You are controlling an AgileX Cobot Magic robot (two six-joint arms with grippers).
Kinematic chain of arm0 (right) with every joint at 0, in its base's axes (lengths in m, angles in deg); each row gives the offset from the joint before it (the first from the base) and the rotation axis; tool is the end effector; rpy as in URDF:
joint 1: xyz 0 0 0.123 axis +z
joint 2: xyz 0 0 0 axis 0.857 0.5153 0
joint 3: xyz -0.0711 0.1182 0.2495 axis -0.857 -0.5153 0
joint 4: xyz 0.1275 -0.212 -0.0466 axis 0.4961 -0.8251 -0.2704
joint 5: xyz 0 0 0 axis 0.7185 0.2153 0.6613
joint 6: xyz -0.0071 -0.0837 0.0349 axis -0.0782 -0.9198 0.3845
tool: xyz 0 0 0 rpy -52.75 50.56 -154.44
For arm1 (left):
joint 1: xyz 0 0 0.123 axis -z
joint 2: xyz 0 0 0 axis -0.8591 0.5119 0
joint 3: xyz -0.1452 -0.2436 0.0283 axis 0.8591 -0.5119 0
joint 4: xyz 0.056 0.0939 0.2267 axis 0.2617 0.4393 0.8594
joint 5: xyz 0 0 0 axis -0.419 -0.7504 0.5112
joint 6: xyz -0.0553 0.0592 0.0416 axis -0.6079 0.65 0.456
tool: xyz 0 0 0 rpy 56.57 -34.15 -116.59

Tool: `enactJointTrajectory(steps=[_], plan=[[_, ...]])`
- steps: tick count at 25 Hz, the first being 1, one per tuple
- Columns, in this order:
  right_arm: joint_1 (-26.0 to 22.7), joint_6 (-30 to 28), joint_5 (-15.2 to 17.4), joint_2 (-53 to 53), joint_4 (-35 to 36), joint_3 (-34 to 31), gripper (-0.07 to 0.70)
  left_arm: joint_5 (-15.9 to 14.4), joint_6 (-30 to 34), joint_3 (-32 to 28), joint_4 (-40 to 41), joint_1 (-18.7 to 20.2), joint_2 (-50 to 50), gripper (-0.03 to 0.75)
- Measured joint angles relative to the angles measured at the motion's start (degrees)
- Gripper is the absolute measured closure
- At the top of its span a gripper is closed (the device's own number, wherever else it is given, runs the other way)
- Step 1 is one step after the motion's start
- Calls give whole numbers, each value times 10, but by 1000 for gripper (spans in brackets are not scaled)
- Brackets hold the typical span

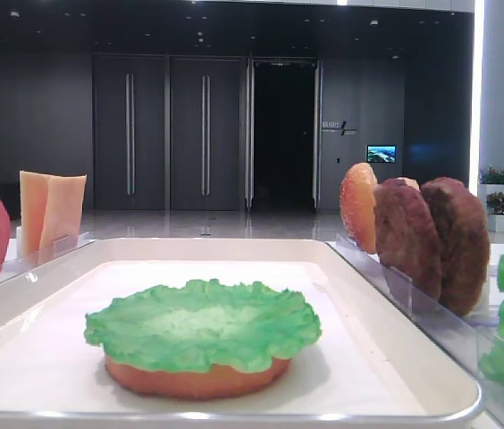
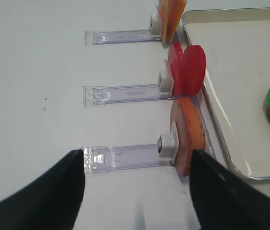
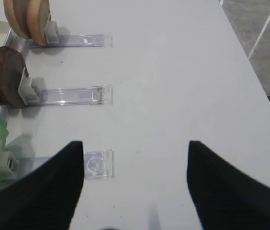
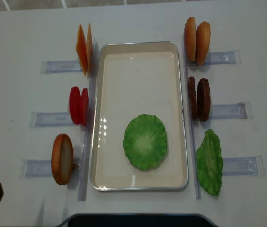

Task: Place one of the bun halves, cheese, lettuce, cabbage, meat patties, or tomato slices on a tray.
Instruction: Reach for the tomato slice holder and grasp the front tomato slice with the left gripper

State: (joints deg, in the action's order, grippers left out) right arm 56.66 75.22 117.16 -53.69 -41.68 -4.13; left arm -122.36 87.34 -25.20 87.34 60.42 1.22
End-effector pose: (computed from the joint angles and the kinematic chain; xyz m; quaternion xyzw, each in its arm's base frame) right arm -0.0090 0.0028 0.2703 -0.0121 0.8716 -0.0112 0.4900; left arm -0.0060 -0.0017 0.2651 0.0203 0.8690 -0.0104 0.4943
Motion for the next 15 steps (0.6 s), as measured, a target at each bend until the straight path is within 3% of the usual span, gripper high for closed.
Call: enactJointTrajectory(steps=[15], plan=[[0, 0, 0, 0, 0, 0, 161, -6, 0, 4, -6, 0, 1, 198]])
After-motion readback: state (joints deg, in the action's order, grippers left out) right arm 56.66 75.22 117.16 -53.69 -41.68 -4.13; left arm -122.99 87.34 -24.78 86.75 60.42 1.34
